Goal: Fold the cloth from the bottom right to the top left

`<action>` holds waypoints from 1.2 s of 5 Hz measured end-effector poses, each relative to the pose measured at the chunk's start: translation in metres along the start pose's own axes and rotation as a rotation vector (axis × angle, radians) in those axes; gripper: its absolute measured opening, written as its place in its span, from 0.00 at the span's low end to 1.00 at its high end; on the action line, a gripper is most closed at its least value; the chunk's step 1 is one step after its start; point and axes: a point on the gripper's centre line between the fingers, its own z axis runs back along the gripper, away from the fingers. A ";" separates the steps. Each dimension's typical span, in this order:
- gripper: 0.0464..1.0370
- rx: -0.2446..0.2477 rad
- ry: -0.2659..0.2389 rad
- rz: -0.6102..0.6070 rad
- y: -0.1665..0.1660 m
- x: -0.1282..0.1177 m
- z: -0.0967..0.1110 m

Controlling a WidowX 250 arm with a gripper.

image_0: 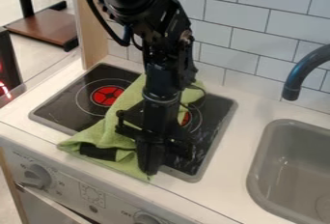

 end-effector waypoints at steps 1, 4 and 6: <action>0.00 -0.013 -0.013 -0.013 0.000 -0.004 0.012; 0.00 -0.102 -0.053 0.079 0.026 0.025 0.079; 0.00 -0.123 -0.022 0.201 0.059 0.089 0.096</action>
